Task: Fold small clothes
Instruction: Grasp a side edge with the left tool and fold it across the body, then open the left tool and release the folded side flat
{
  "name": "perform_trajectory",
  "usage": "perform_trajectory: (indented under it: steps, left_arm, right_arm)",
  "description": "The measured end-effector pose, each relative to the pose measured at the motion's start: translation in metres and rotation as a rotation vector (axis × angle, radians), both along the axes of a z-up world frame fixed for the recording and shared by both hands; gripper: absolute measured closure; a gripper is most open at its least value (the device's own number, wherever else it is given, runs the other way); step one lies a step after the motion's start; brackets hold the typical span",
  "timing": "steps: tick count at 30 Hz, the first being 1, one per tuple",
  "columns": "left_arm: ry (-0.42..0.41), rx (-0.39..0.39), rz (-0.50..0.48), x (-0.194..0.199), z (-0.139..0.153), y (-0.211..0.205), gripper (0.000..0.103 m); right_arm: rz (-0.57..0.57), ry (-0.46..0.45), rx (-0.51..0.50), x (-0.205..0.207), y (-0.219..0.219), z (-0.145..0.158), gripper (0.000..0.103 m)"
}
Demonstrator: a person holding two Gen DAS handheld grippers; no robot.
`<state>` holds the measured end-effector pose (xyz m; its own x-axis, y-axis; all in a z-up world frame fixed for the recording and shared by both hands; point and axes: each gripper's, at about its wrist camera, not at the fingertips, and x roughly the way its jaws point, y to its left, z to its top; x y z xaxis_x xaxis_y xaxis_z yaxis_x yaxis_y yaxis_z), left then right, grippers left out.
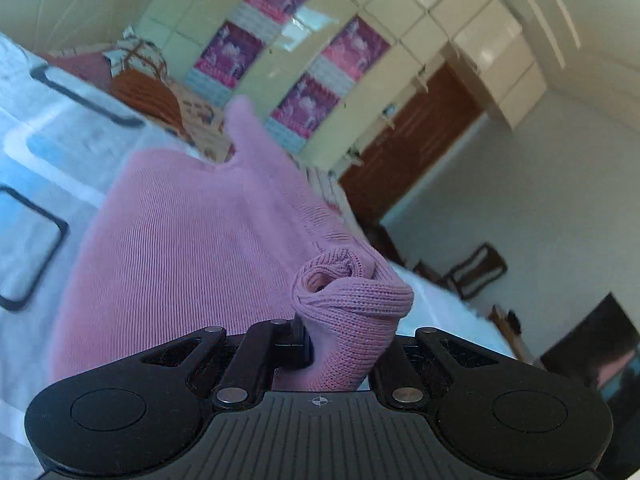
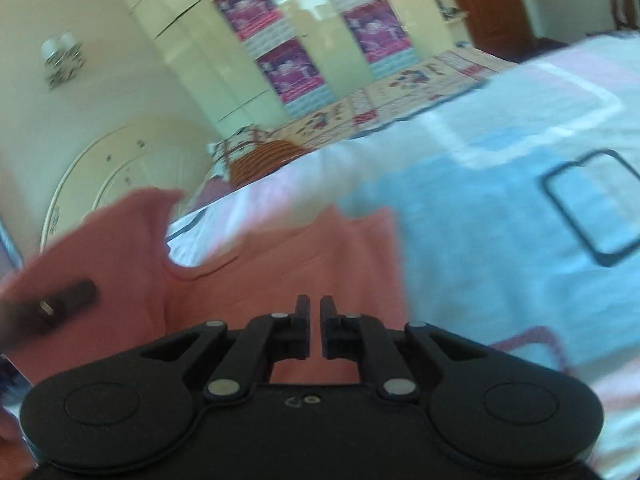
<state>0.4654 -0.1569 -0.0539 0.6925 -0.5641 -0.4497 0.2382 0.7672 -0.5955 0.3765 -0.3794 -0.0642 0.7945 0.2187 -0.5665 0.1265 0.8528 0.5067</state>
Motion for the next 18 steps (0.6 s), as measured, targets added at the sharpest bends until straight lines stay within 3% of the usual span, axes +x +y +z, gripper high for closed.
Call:
perform_trajectory:
  steps: [1, 2, 3, 4, 7, 9, 11, 14, 18]
  left_arm:
    - [0.042, 0.057, -0.047, 0.001, -0.014, -0.024, 0.082]
    - [0.134, 0.129, -0.114, 0.003, -0.028, -0.046, 0.057]
    - [0.192, 0.165, -0.155, 0.000, -0.034, -0.059, 0.056]
    - [0.154, 0.154, -0.172, -0.011, -0.029, -0.060, 0.054]
    - [0.054, 0.150, -0.161, -0.036, 0.006, -0.036, 0.047]
    - [-0.020, 0.137, -0.085, -0.042, 0.023, -0.004, 0.038]
    - [-0.057, 0.196, 0.030, -0.036, 0.029, 0.030, 0.029]
    - [0.011, 0.280, 0.135, -0.009, 0.016, 0.071, 0.029]
    - [0.142, 0.330, 0.129, 0.006, -0.024, 0.090, 0.029]
  right_arm:
    - [-0.018, 0.008, 0.024, -0.004, -0.014, -0.003, 0.084]
    - [-0.037, 0.012, 0.047, -0.008, -0.027, -0.006, 0.066]
    - [-0.050, 0.014, 0.068, -0.011, -0.036, -0.008, 0.044]
    - [-0.057, 0.007, 0.090, -0.015, -0.044, -0.009, 0.039]
    - [-0.020, -0.020, 0.123, -0.020, -0.055, -0.006, 0.043]
    - [0.025, -0.034, 0.145, -0.017, -0.054, -0.005, 0.050]
    - [0.077, -0.038, 0.164, -0.008, -0.046, -0.004, 0.050]
    - [0.145, 0.003, 0.149, 0.008, -0.027, -0.008, 0.050]
    - [0.188, 0.060, 0.126, 0.022, -0.009, -0.020, 0.054]
